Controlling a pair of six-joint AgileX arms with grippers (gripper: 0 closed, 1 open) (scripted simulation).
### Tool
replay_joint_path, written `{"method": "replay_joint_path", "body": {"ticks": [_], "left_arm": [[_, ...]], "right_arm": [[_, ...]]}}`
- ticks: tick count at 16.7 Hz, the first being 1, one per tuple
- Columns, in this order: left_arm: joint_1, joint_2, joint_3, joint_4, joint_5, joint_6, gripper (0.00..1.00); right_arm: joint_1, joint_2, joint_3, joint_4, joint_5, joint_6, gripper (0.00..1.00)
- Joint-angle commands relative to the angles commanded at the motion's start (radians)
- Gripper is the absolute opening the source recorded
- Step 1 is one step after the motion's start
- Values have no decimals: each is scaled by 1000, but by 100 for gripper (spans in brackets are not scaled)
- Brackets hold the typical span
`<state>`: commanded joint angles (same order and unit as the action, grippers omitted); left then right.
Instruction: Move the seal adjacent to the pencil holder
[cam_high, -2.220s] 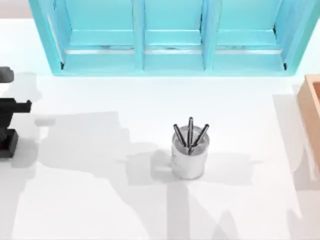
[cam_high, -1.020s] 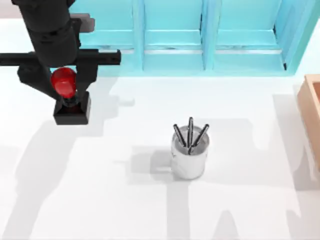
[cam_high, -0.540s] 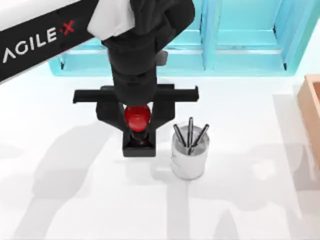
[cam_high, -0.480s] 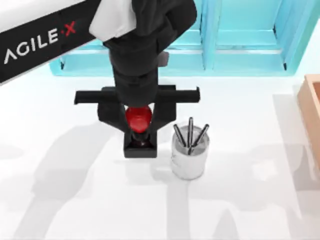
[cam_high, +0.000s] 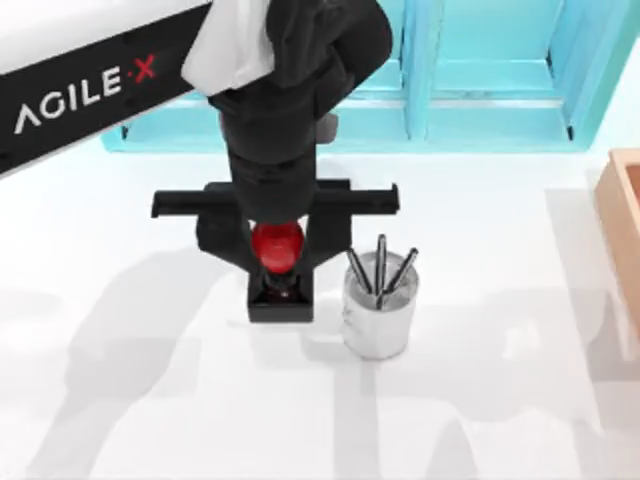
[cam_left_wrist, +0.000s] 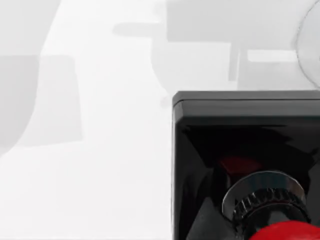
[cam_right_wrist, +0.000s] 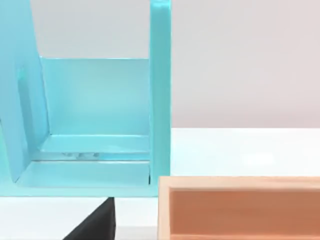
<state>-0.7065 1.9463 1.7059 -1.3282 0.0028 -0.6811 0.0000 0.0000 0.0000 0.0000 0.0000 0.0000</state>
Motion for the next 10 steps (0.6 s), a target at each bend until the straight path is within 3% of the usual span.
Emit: {"method": "replay_joint_path", "body": {"ticks": [6, 10], "left_arm": [[-1, 3, -21, 22, 0, -1, 0], [-1, 3, -21, 22, 0, -1, 30]], "right_arm": [[0, 0, 0, 0, 0, 0, 100], [0, 0, 0, 0, 0, 0, 100]]}}
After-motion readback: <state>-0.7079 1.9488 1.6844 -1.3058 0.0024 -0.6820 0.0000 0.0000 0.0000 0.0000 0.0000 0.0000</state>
